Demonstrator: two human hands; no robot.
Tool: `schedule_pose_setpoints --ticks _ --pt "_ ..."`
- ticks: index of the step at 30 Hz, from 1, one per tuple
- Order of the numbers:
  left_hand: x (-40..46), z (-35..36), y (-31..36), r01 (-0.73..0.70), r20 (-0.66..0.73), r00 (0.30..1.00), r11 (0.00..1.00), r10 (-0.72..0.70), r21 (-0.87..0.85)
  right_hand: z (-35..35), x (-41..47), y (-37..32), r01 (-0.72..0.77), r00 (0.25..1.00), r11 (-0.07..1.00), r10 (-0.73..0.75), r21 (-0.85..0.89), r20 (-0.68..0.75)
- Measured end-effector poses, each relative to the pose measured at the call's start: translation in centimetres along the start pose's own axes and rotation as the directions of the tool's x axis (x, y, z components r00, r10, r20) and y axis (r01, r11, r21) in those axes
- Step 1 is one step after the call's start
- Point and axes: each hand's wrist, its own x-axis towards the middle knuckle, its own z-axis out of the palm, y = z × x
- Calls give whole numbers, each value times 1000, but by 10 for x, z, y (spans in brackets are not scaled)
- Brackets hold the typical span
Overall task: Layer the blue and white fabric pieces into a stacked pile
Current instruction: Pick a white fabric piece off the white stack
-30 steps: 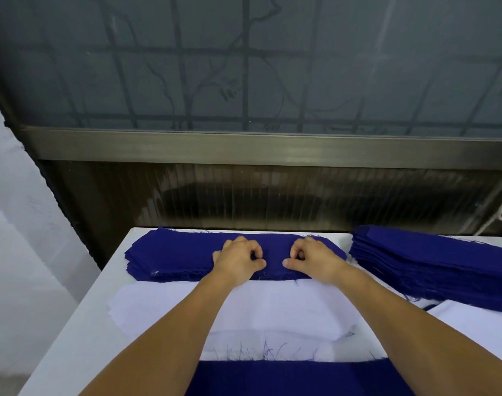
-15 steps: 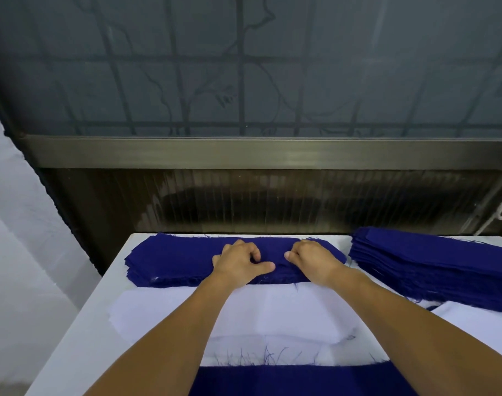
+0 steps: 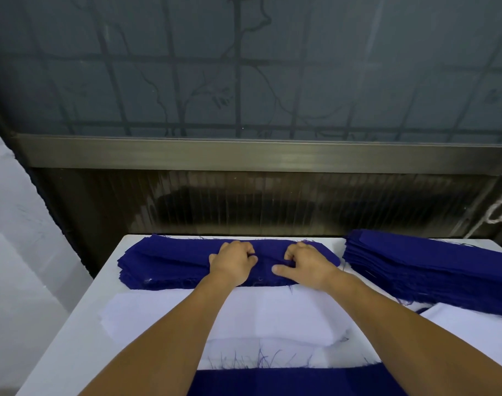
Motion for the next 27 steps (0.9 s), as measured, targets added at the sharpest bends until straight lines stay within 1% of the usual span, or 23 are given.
schedule_pose_setpoints --ticks 4,6,8,11,14,16,18,19,21,22,23,25,27 --pt "-5 -10 -16 -47 19 999 998 48 -39 -2 1 4 19 1000 999 -19 46 19" --pt "-10 -20 -37 -44 -12 999 999 43 -28 -4 0 5 23 999 999 -24 49 26" --pt "-14 -30 -62 -22 -70 997 999 23 28 -3 -2 6 19 1000 998 -20 53 13" --pt "-23 -42 -92 50 -161 986 994 -34 95 1 -7 3 10 997 999 -7 34 -80" --pt "-30 -52 -103 107 -193 978 984 -78 145 0 -16 -6 -28 988 998 19 -55 -156" --pt "-37 -61 -102 88 -206 977 976 -46 199 -9 -28 -14 -11 976 997 -6 -76 -218" --pt "-50 -70 -100 26 -247 968 968 37 250 -20 -48 -17 26 956 998 -43 -64 -289" --pt "-59 -74 -100 -19 -279 955 962 97 271 -26 -61 -16 49 950 997 -65 -58 -306" --pt "-82 -81 -99 -104 -309 933 961 183 255 -33 -96 -10 91 954 995 -101 -48 -282" --pt "-96 -83 -99 -154 -290 931 958 222 241 -35 -115 -5 119 958 992 -123 -32 -261" --pt "-111 -83 -100 -212 -241 933 949 268 236 -37 -135 0 146 962 989 -141 5 -234" --pt "-139 -83 -104 -327 -92 931 920 352 215 -42 -174 10 171 977 979 -154 111 -147" --pt "-162 -83 -106 -377 65 926 914 372 146 -47 -203 16 167 986 970 -168 178 -8"
